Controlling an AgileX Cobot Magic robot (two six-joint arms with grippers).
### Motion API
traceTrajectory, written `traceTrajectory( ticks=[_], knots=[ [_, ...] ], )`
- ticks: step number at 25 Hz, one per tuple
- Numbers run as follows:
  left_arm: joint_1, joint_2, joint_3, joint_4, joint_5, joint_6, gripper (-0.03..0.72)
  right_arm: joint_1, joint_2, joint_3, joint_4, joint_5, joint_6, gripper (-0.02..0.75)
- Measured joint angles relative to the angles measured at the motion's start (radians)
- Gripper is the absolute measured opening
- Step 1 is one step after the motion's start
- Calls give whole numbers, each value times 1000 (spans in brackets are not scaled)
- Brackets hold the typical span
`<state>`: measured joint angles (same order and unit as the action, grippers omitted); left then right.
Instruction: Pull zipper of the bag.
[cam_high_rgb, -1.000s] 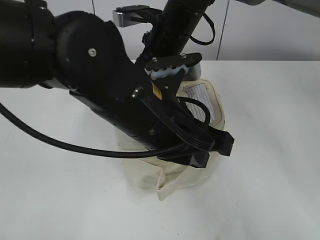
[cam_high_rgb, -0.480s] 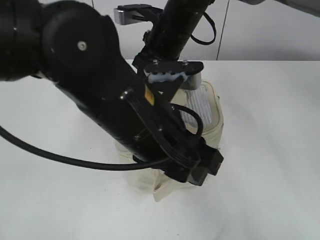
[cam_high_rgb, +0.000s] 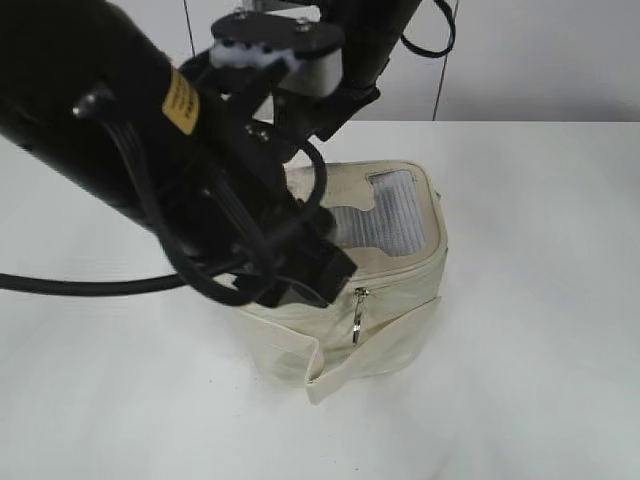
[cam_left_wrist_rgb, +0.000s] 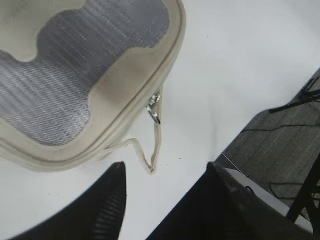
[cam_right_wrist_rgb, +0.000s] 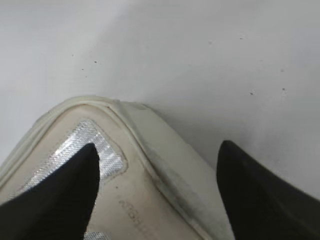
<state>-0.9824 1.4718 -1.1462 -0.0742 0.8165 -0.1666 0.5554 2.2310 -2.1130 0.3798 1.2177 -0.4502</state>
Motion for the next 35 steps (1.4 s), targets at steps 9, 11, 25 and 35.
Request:
traceTrajectory(
  ticks=[9,11,25,35],
  knots=[
    [216,-21,0,5,17,92,390,-138,-55,0,-41,0,38,572],
    [271,-21,0,-19,1,175,390,-173,-70,0,-44,0,52,572],
    [434,236,-281,-254,61,680,390,-276,-195,251,-77,-3,75,515],
    [434,579,-739,-317,313,824,390,-356,-361,513,-115,-3,76,515]
  ],
)
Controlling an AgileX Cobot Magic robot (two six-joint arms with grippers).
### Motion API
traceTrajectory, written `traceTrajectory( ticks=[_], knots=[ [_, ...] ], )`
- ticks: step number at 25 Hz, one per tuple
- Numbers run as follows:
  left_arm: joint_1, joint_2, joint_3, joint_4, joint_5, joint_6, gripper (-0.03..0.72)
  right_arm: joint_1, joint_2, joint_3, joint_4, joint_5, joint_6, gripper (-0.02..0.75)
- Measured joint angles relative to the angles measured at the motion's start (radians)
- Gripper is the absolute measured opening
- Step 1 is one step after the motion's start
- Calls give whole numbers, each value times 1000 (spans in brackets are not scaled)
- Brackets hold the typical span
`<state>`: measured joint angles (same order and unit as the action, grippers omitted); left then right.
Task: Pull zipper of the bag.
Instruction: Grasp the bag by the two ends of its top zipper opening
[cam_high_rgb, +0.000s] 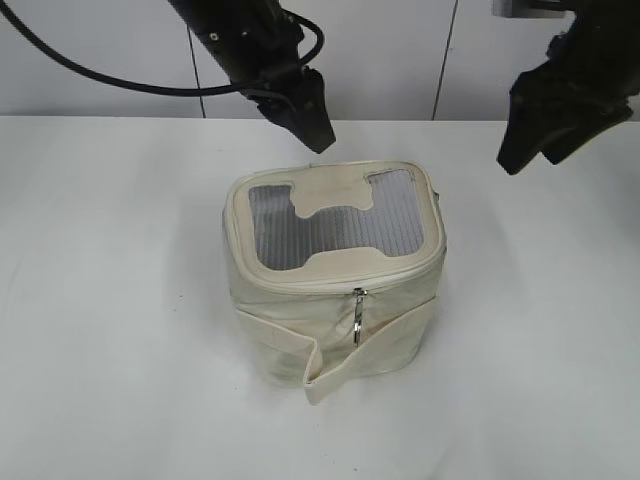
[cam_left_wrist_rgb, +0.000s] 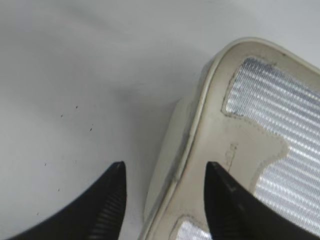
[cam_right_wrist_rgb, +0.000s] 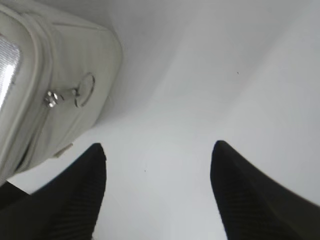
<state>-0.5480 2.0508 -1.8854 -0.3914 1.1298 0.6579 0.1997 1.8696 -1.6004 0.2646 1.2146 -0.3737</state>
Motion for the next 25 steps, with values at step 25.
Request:
traceTrajectory(
  ticks=[25],
  knots=[
    [-20,208,-203,-170,85,55,391,-45,-180,315,1,-92,92,514]
  ],
)
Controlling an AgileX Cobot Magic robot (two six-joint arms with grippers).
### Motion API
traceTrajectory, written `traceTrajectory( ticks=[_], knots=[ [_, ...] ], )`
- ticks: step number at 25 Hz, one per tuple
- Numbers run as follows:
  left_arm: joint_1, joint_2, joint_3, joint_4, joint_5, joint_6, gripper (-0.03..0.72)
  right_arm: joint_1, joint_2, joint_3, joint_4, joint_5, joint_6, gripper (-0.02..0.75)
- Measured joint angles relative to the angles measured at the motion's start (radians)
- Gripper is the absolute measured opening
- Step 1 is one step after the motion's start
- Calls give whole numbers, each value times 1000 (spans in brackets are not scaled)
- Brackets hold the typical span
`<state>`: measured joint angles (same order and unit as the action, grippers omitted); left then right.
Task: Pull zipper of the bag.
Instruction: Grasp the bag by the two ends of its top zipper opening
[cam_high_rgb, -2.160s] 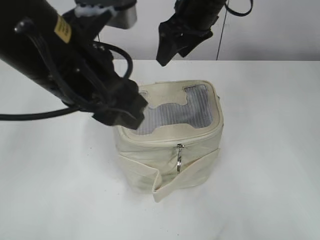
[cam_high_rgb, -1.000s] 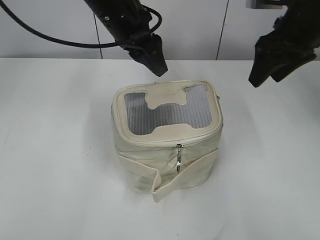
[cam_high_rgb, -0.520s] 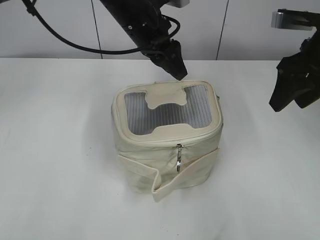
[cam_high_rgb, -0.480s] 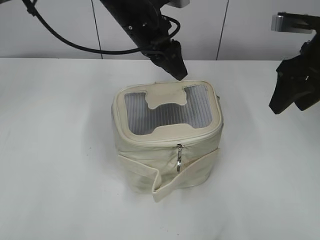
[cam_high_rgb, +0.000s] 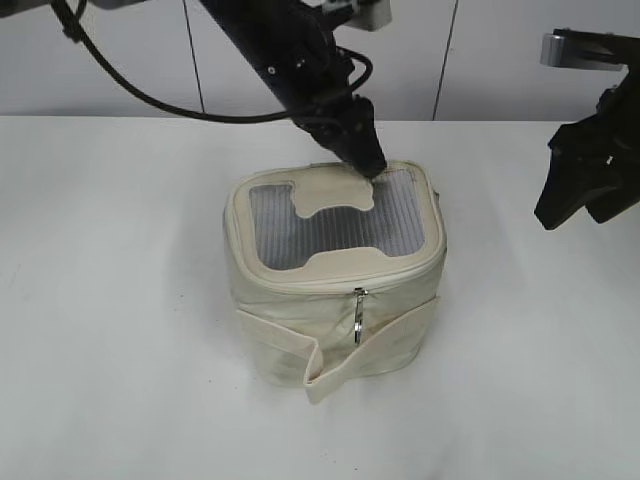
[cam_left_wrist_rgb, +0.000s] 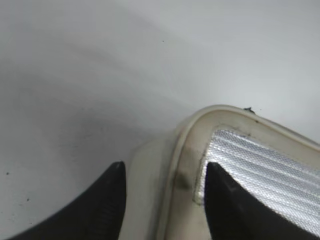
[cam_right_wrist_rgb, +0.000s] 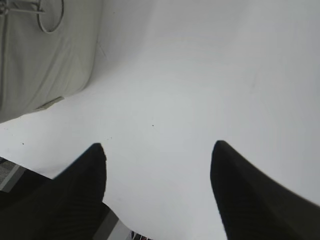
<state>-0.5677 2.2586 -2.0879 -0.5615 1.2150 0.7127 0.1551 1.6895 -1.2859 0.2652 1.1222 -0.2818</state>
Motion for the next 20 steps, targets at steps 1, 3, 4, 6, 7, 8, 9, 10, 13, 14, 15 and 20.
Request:
traceTrajectory(
  ticks=[1,3,4,6,7,8,9,10,13,14,15,20],
  knots=[
    [-1,-2,18,3,0,0,391,0,-1,0,0,-2,0,514],
    [-3,-5,54,3,-5,-2,393,0,-1,0,0,-6,2,514],
    [-3,-8,66,1,-8,-3,393,0,-1,0,0,-8,2,514],
    [-4,-11,76,-1,-14,-4,393,0,-1,0,0,-14,3,514],
    [-4,-11,79,-2,-16,-11,393,0,-1,0,0,-16,3,514],
    [-4,-12,81,-2,-17,-16,393,0,-1,0,0,-17,3,514],
    [-4,-16,83,-2,-18,-18,393,0,-1,0,0,-19,3,514],
    [-5,-19,85,0,-19,-23,393,0,-1,0,0,-22,3,514],
    [-5,-29,94,16,-15,-26,351,0,-1,0,0,-31,3,514],
    [-6,-30,96,22,-11,-26,315,0,-1,0,0,-33,3,514],
    [-6,-31,102,23,-11,-26,281,0,-1,0,0,-34,3,513],
    [-8,-39,134,21,-20,-26,113,0,-1,0,0,-38,4,513]
  ],
)
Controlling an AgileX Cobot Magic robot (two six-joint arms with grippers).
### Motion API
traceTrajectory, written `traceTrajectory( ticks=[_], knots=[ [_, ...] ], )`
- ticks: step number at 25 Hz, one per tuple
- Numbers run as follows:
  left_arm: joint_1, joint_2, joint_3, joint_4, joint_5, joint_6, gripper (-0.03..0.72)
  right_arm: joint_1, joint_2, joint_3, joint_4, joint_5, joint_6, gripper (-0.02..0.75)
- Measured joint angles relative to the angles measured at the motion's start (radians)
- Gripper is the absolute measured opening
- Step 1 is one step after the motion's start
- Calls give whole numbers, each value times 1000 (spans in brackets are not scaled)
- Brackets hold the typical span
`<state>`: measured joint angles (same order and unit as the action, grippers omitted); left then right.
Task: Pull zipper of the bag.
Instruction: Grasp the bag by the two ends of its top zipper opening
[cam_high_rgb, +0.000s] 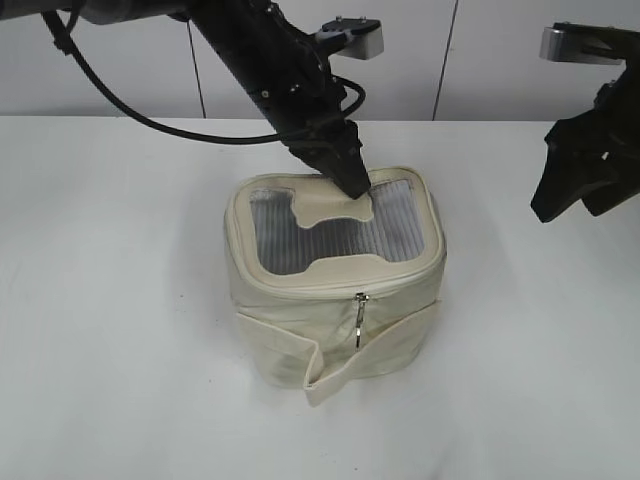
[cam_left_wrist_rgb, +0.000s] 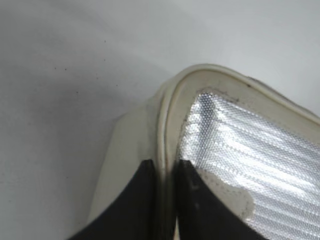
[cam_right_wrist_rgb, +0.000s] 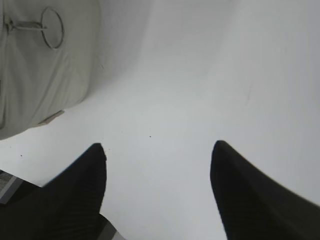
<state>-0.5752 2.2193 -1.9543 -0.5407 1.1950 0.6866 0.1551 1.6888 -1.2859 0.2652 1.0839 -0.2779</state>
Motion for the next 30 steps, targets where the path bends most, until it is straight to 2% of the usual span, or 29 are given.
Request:
traceTrajectory(
  ticks=[2,10,15,18,21,30],
  knots=[
    [0,-7,2,7,0,0,55,0,0,0,1,-1,0,513],
    [-4,-52,27,57,12,-1,54,11,0,0,26,-13,-17,510],
    [-8,-70,70,37,-9,5,49,31,-10,32,93,-24,-93,491],
    [-17,-76,78,36,-18,14,48,33,-54,106,115,-72,-132,474],
    [-27,-78,80,22,-18,44,47,33,-132,210,149,-183,-178,456],
    [-58,-78,80,-5,-11,129,45,33,-219,475,391,-407,-399,452]
  ],
)
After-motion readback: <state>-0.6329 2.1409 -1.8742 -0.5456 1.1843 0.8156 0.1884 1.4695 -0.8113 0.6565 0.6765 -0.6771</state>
